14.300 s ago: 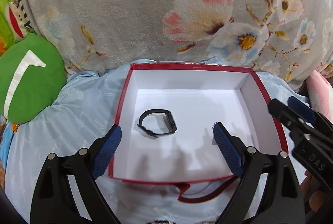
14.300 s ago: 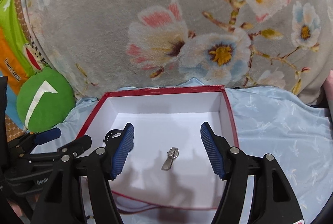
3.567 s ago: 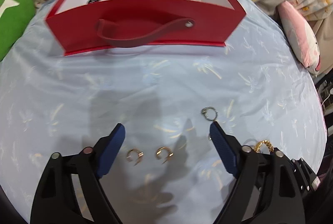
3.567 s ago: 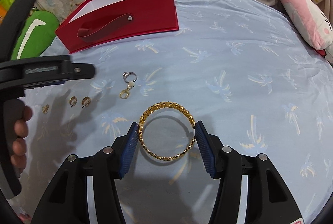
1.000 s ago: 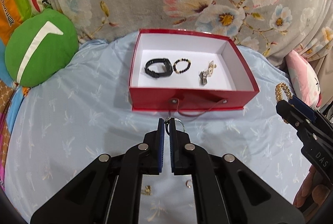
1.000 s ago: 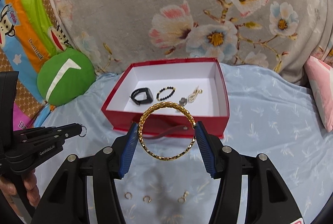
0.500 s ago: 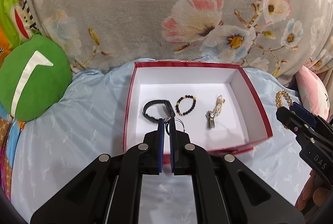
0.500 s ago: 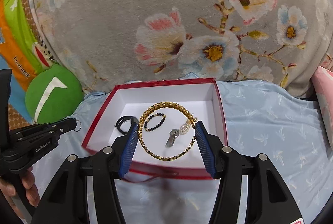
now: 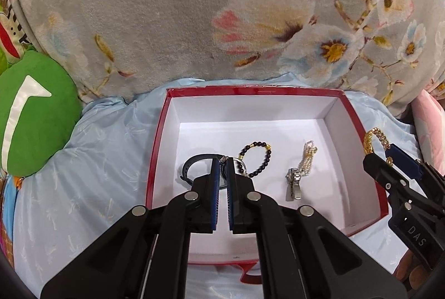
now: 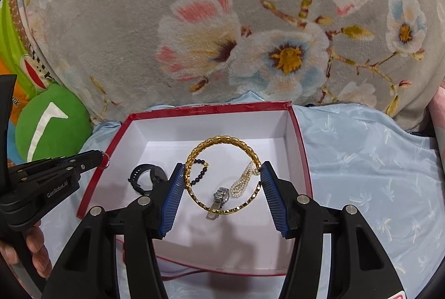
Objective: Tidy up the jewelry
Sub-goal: 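Open both tools to drop the ring and bangle into the box, then move both tools back toward the gold hoop earrings on the sheet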
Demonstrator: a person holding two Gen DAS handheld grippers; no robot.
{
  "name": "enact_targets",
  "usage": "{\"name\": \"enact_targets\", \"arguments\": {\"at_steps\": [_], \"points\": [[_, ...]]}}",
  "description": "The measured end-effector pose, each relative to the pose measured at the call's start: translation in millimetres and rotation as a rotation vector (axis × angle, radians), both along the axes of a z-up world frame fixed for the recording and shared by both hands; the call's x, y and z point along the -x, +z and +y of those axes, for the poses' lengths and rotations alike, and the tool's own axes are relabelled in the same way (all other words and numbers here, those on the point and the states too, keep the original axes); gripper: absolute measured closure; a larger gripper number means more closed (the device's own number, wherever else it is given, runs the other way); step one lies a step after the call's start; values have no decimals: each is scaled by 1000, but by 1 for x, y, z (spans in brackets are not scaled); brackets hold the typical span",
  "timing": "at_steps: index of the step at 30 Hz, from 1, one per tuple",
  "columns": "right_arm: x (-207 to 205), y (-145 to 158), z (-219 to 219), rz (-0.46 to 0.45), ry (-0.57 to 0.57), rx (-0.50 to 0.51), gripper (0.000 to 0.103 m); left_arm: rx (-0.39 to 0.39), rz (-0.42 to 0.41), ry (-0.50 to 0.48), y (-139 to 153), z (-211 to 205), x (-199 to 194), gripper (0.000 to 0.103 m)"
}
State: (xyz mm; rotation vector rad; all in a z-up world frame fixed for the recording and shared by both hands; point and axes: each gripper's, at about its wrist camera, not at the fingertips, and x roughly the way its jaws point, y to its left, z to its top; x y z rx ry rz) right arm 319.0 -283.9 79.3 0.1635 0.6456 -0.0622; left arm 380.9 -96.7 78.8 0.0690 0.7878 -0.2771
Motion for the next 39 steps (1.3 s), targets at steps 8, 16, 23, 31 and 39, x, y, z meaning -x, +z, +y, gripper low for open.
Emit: {"name": "enact_targets", "arguments": {"at_steps": [8, 16, 23, 31, 39], "points": [[-19, -19, -8, 33, -16, -3, 49, -14, 21, 20, -13, -1, -20, 99], [-28, -33, -8, 54, -10, 0, 47, -11, 39, 19, -23, -2, -27, 97], [-21, -28, -11, 12, -47, 5, 23, 54, 20, 77, -21, 10, -28, 31], [8, -18, -13, -2, -51, -19, 21, 75, 14, 107, -10, 38, -10, 30], [69, -21, 2, 20, -31, -4, 21, 91, 32, 144, -9, 86, 47, 30]]}}
